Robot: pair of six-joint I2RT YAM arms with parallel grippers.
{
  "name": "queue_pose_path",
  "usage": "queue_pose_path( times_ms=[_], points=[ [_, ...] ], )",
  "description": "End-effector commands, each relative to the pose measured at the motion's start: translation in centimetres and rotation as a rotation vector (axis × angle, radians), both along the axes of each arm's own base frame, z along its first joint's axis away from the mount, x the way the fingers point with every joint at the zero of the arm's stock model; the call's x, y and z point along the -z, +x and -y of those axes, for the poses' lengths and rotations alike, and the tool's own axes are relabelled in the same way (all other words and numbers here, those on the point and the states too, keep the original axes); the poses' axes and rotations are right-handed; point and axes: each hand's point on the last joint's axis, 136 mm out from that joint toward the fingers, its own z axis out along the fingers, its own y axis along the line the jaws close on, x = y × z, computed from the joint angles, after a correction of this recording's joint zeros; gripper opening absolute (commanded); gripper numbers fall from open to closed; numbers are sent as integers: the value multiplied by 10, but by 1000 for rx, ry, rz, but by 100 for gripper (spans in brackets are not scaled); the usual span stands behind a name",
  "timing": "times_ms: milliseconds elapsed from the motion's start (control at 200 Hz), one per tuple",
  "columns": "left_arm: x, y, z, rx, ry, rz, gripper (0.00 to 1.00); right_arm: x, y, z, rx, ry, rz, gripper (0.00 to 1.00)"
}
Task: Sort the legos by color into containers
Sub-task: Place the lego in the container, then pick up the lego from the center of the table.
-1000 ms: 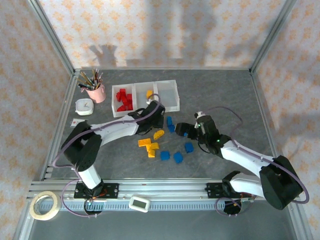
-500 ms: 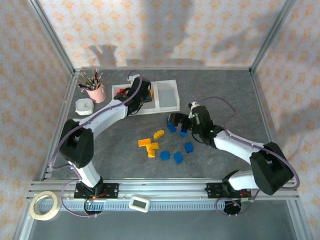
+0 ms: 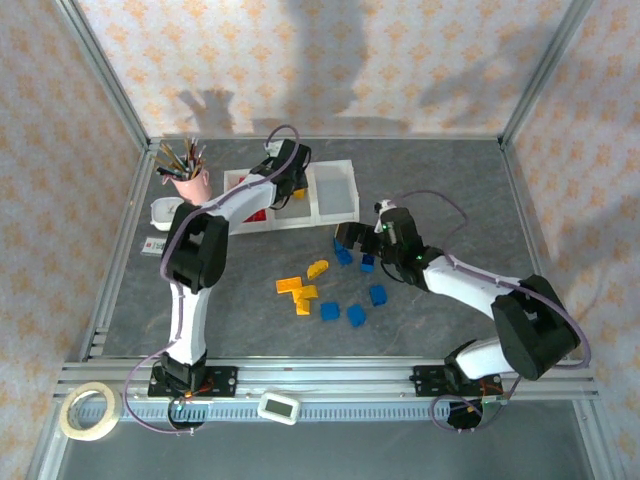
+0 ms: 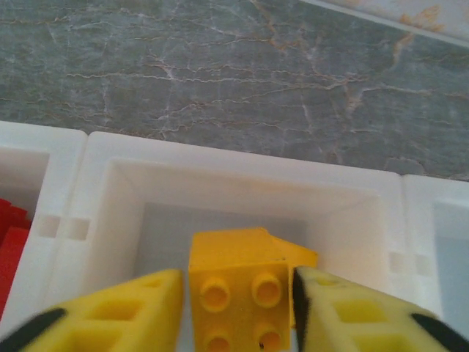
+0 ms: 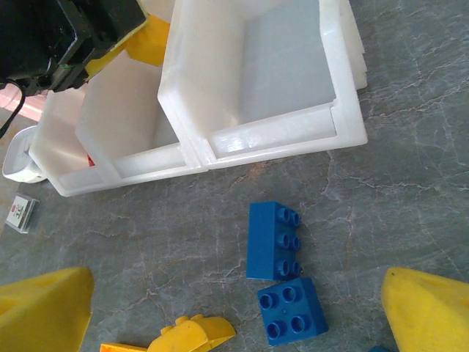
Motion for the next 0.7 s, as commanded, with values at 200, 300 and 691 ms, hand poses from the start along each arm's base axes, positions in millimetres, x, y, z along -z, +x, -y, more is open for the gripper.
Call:
queue_pose_path(
  times_ms=[200, 300, 691],
  points=[
    [-47, -13, -9, 2, 10, 38, 58, -26, 5, 2, -12, -23, 59, 100],
    [-58, -33, -1, 42, -31, 55, 59, -21, 0, 5, -18, -40, 38, 100],
    [-49, -153, 48, 281, -70, -23, 63, 9, -36, 18, -41, -70, -101, 100]
  ],
)
